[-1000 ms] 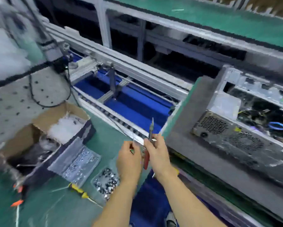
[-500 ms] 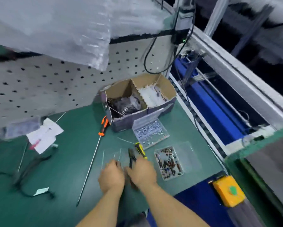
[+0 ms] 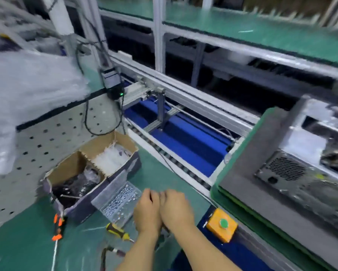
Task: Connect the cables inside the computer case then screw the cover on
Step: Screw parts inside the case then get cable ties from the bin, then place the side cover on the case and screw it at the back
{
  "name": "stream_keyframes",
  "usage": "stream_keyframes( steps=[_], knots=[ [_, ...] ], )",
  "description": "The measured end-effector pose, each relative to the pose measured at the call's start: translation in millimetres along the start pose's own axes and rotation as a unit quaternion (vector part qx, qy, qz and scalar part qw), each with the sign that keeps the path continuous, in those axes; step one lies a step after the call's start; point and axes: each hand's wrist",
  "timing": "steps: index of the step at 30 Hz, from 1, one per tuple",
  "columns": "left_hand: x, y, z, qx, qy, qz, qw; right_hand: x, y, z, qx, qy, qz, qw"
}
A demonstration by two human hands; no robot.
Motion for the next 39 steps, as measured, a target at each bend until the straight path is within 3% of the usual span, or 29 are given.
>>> stream_keyframes(
  steps=[3, 5, 9, 12, 15, 19, 22, 27, 30, 33, 39],
  knots=[
    [-73.0, 114.5, -38.1, -0.158, -0.083, -0.035, 0.983, 99.8, 75.5, -5.1, -0.048, 0.158, 0.083, 0.983],
    [-122.2, 187.9, -81.2, -0.263, -0.13, -0.064, 0.954, 169.6, 131.7, -19.1, -0.069, 0.274, 0.14, 0.949],
    [-215.1, 299.8, -157.1, -0.471, -0.214, 0.057, 0.854, 287.2, 241.2, -52.2, -0.104, 0.436, 0.129, 0.884],
    [-275.7, 341.1, -204.0, -0.511, -0.287, 0.087, 0.806, 329.6, 314.8, -71.2, -0.153, 0.454, 0.1, 0.872],
    [-324.4, 339.0, -238.1, -0.492, -0.323, 0.166, 0.791, 337.4, 370.9, -79.4, -0.225, 0.413, 0.07, 0.88],
    [-354.0, 324.2, -247.4, -0.531, -0.294, 0.263, 0.75, 326.8, 395.6, -76.9, -0.252, 0.326, 0.019, 0.911],
    [-356.7, 325.3, -243.5, -0.525, -0.274, 0.265, 0.761, 325.2, 394.2, -73.5, -0.251, 0.288, -0.016, 0.924],
    [-356.9, 326.4, -247.9, -0.532, -0.273, 0.305, 0.741, 328.3, 391.2, -73.5, -0.262, 0.288, -0.021, 0.921],
    [-341.0, 330.7, -241.5, -0.508, -0.268, 0.248, 0.78, 332.4, 376.9, -67.0, -0.258, 0.338, 0.054, 0.903],
    [-300.8, 331.9, -202.2, -0.488, -0.223, 0.188, 0.822, 332.5, 332.3, -41.2, -0.197, 0.353, 0.066, 0.912],
    [-141.9, 279.7, -47.8, -0.417, -0.022, 0.184, 0.89, 260.8, 155.5, 35.5, 0.006, 0.308, 0.068, 0.949]
  ],
)
Point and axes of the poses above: each hand's wrist, its own z-axis towards the middle knuckle, its own x-axis out of the back of the hand, y = z × x, and after that the axes turned 2 degrees about z, right-handed
